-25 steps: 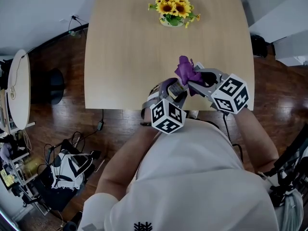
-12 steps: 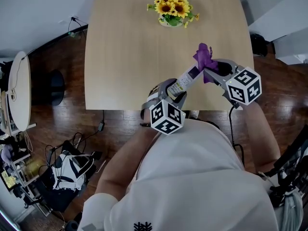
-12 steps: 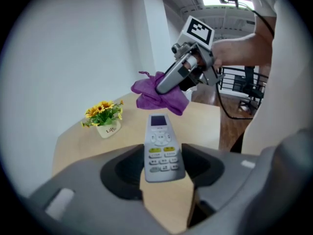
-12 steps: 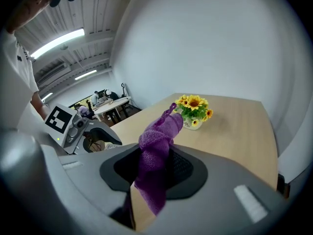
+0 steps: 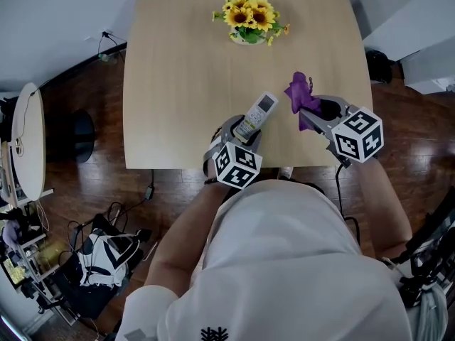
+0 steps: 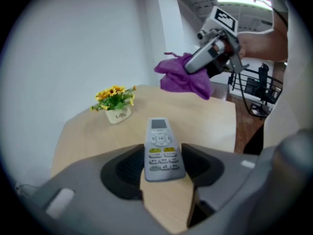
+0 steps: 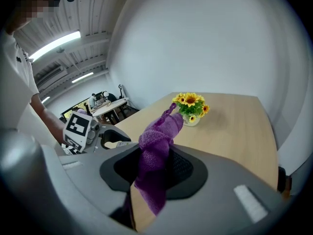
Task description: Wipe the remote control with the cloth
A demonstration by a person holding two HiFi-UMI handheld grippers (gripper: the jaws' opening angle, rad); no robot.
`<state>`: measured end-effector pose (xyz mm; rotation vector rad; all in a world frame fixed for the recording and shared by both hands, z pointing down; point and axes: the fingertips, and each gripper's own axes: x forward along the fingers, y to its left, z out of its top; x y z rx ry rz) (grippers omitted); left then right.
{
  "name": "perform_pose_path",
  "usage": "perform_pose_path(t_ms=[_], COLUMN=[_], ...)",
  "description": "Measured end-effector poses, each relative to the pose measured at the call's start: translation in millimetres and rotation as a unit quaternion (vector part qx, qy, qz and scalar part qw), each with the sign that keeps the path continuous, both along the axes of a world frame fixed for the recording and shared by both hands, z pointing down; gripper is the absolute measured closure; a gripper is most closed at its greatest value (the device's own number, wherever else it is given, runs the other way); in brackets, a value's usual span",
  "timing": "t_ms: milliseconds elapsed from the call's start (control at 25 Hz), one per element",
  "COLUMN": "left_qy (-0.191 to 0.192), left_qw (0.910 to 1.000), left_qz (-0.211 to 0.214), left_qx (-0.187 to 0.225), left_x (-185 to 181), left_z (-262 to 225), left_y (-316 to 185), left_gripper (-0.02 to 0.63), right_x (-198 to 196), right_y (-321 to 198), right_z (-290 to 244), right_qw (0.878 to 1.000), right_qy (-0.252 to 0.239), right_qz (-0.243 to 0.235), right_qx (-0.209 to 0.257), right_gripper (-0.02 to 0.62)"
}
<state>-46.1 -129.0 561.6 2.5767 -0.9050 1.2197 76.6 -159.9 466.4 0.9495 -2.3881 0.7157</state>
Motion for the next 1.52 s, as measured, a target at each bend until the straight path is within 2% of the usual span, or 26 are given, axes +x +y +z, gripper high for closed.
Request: perform_pose_path(t_ms=[240,560,840,1160,1280,1400,1520], left_qy=[0.013,0.032,0.03,0.026,0.024,0.02,0.014], left_qw=[0.9945,0.9763,0.9578,0.942,0.9363,0.9348,0.9375], left_qz=[-0.104,-0.214,-0.283,-0.321,-0.336,-0.339,-0.331], left_qx=[-0.001,-0.006,-0.037,-0.093,-0.101,-0.104,-0.106], left_x=[-35,-60,-68,-67,-68,-68,-67], left_z=[15,28,62,87,89,86,84], left_y=[-27,-43,-40,-27,-26,-26,-23], left_gripper=[0.348,0.348,0.348,0.347,0.345,0.344,0.344], right_x=[22,49,64,88,94,98,99], right_y=[22,42,58,74,76,77,77], right_z=[14,26,32,38,41,41,41], right_qw=[1.0,0.998,0.998,0.997,0.997,0.997,0.998], right_qy=[0.006,0.011,0.014,0.015,0.015,0.014,0.01], right_qz=[0.021,0.043,0.039,0.05,0.05,0.049,0.047], right_qx=[-0.021,-0.04,-0.047,-0.051,-0.05,-0.05,-0.048], right_gripper=[0.469,0.469,0.469,0.469,0.469,0.469,0.469])
